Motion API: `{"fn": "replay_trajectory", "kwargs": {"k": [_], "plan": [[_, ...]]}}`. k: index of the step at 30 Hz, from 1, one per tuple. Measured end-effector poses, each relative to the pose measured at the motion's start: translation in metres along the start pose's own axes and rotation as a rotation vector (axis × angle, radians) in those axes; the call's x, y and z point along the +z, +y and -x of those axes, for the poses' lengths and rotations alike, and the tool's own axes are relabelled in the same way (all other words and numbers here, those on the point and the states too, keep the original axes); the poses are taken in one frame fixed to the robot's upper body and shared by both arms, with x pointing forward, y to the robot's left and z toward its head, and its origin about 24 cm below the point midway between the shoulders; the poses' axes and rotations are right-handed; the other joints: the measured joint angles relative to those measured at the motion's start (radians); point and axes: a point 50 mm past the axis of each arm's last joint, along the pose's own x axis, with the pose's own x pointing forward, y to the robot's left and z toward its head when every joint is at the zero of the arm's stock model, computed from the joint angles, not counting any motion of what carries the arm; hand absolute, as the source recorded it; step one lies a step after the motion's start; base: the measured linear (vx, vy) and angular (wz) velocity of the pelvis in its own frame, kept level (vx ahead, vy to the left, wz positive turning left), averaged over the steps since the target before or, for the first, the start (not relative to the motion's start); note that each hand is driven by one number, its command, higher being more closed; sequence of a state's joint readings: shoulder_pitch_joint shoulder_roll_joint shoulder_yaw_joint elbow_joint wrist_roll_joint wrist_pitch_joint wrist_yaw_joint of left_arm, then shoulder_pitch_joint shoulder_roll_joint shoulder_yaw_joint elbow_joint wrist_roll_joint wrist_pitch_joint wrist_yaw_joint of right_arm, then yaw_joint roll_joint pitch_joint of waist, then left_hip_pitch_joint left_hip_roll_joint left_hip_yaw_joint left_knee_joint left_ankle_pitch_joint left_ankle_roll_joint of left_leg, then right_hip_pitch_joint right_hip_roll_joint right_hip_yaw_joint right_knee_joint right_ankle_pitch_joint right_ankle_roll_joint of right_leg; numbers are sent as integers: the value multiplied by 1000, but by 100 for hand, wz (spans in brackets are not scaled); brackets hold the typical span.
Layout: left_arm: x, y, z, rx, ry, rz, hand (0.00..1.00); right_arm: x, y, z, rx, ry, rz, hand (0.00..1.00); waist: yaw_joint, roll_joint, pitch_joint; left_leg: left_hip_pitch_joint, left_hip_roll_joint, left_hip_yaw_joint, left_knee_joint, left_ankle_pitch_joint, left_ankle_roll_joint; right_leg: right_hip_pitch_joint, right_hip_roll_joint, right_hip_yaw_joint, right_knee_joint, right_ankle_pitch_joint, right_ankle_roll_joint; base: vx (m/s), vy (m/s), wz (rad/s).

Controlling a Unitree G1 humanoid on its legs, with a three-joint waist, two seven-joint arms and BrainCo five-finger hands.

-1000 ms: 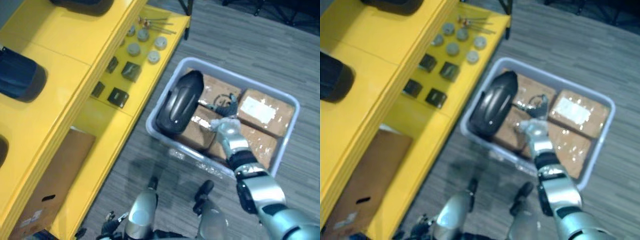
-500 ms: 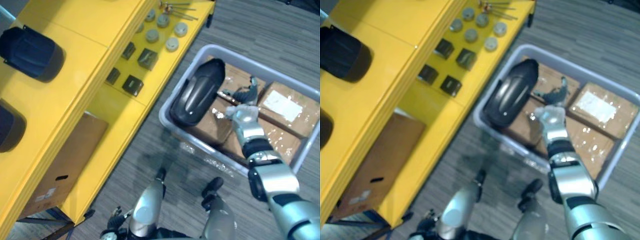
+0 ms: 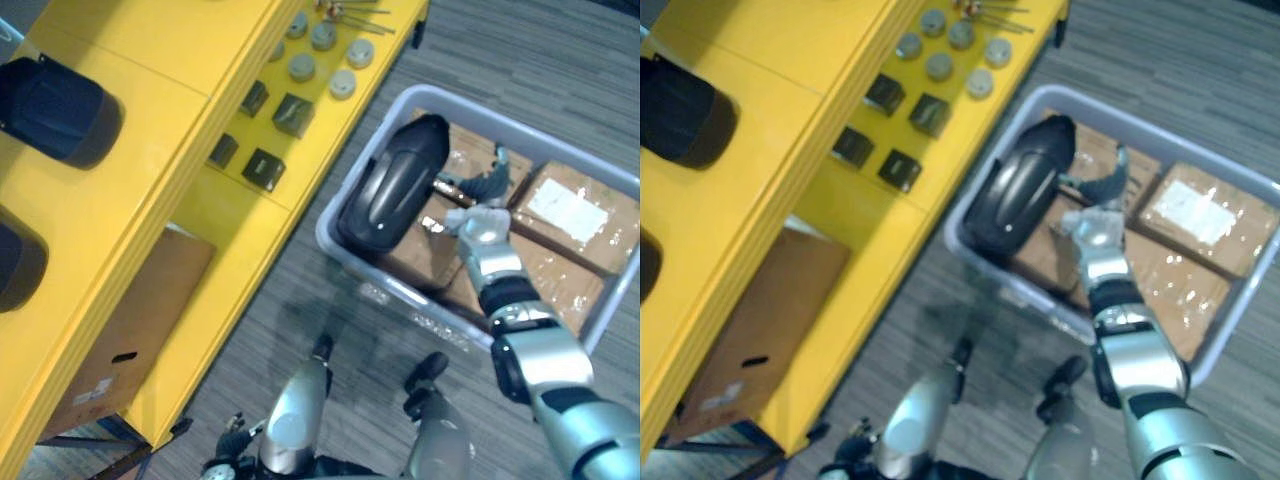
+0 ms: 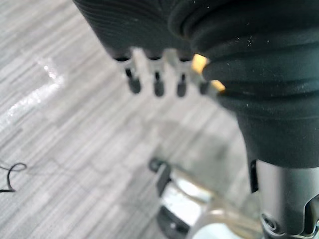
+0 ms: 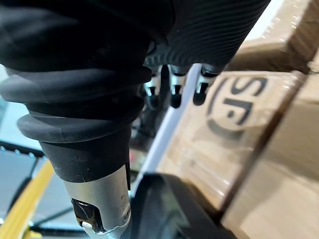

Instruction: Walk over and take plastic housings, then place them on the shelf

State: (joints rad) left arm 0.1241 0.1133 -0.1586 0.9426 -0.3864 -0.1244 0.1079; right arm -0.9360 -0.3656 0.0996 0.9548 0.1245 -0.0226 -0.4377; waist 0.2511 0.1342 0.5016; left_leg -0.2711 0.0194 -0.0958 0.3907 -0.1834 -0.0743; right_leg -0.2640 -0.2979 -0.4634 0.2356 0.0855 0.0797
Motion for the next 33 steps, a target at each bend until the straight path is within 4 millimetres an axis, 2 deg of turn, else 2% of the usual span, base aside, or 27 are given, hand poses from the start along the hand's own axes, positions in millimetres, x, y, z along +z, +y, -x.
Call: {"fn": "replay_trajectory", "kwargs": {"k": [2, 5, 15, 16, 20, 33], "plan": [[-2, -5, 0, -19, 6, -14, 0, -2, 0, 0, 16, 5, 8, 0, 7, 24, -1, 1, 0, 0, -2, 0, 0, 0, -1, -1, 1, -1, -1, 0, 0, 0], [-8, -10, 1, -37, 28, -34, 0, -6, 4, 1, 54, 13, 48, 0, 12, 45, -4, 0, 0, -3, -7, 3, -4, -2, -2, -5, 5, -4, -5, -18, 11, 3], [-8, -11, 1, -42, 33, -38, 0, -16, -1, -3, 77, 128, 86, 0, 24, 49, -6, -16, -3, -25, -15, 16, -13, -16, -14, -28, 36, -20, -12, -14, 8, 7], [-7, -12, 1, -43, 32, -39, 0, -16, -4, -4, 69, 140, 94, 100, 29, 50, -7, -19, -3, -28, -14, 17, -13, -17, -14, -32, 36, -20, -12, -14, 16, 7], [-6, -15, 0, -59, 41, -69, 0, -20, -12, -7, 28, 195, 123, 100, 48, 63, -16, -28, -4, -32, -11, 17, -13, -18, -15, -39, 36, -20, -12, -9, 18, 5], [-7, -21, -2, -69, 61, -42, 0, -24, -39, -15, -44, 296, 256, 100, 66, 91, -36, -28, -16, -35, -14, 20, -9, -33, -38, -41, 74, -41, -9, 2, 18, 2]]}}
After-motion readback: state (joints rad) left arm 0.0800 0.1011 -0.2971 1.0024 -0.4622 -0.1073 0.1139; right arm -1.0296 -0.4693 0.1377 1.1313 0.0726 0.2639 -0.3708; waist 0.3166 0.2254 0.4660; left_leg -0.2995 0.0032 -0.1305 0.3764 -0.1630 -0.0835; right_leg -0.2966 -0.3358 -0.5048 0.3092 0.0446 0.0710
